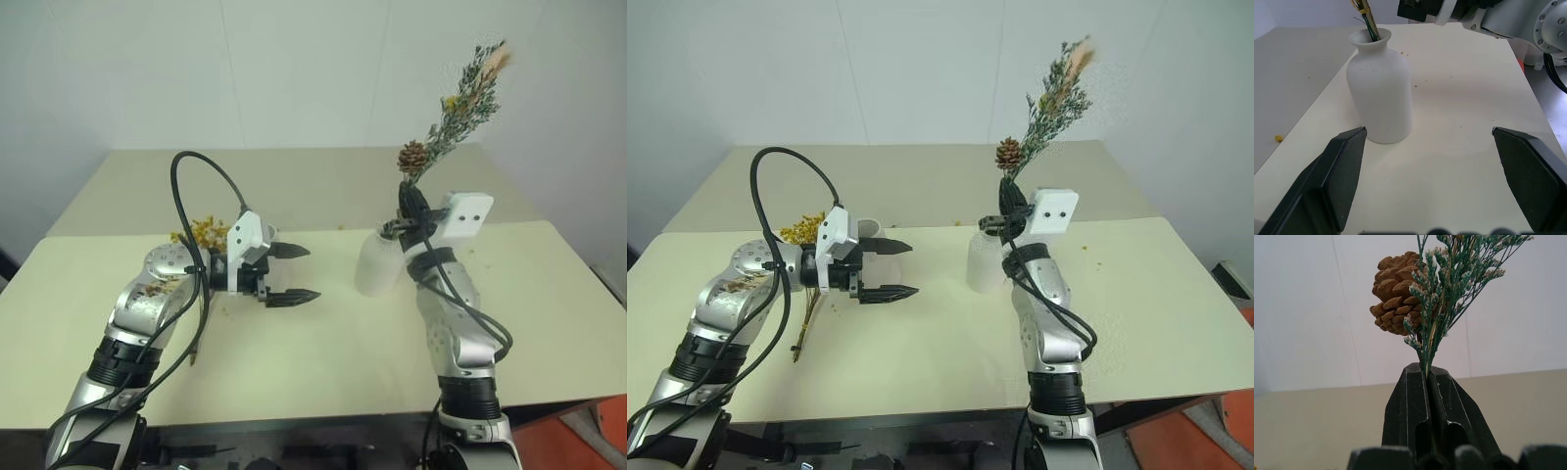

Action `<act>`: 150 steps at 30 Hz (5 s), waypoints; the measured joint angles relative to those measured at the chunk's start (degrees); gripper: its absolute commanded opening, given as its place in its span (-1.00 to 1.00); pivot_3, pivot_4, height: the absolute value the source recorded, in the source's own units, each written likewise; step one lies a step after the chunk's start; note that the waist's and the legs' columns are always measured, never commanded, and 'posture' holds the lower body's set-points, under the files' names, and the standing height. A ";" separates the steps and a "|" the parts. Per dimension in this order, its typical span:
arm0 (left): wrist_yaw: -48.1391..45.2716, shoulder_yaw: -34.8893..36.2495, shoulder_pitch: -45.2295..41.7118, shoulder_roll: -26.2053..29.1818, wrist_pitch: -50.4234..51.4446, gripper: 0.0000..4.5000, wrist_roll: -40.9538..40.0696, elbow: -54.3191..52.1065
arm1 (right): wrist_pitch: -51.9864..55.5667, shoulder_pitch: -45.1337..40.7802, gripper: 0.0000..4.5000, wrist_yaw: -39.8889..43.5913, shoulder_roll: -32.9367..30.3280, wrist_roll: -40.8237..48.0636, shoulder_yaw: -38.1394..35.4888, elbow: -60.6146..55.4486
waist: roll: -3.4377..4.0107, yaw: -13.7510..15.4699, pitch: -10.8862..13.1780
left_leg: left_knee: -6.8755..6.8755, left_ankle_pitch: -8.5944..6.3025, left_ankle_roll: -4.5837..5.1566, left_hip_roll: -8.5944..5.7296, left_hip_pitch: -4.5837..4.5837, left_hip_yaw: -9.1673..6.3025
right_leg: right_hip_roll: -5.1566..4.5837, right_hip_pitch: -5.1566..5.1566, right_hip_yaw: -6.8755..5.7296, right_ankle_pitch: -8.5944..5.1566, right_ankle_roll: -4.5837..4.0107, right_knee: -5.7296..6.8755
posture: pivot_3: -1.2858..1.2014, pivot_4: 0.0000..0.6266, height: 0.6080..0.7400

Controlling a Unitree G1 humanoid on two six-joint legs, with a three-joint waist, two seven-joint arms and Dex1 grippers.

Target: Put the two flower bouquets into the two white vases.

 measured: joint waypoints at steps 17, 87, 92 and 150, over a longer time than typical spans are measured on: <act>-0.01 -0.14 0.83 -0.09 -0.46 1.00 0.65 0.02 | -4.56 3.17 -0.03 0.38 0.07 -6.03 4.55 -0.34 | 0.00 0.04 0.00 | 0.00 0.00 0.00 0.00 0.00 -0.01 | 0.00 0.00 -0.01 0.00 0.00 0.00 | 0.03 -0.52 1.00; 58.82 23.59 10.47 -5.05 56.78 1.00 -4.79 -15.06 | 44.68 5.93 0.99 33.98 -50.30 34.87 5.68 -35.03 | -0.19 1.51 0.01 | 0.01 -0.02 0.02 0.02 0.03 -0.08 | 0.00 0.15 -0.12 -0.03 0.01 -0.21 | 0.03 -0.52 1.00; 61.12 22.04 7.25 -7.24 57.42 1.00 -1.34 -9.84 | 45.26 6.60 0.99 32.77 -50.19 34.94 5.56 -35.90 | -0.20 1.82 0.00 | 0.01 -0.01 -0.01 -0.01 0.02 -0.09 | -0.02 0.18 -0.14 -0.03 0.02 -0.23 | 0.03 -0.52 1.00; 37.88 38.59 -19.39 -8.18 22.14 -0.99 -12.92 8.12 | 45.06 6.88 1.00 27.10 -41.58 31.34 3.99 -35.53 | -0.25 1.80 0.02 | 0.05 0.06 -0.12 -0.04 -0.08 -0.08 | -0.09 0.14 -0.17 0.01 0.04 -0.24 | 0.03 -0.52 1.00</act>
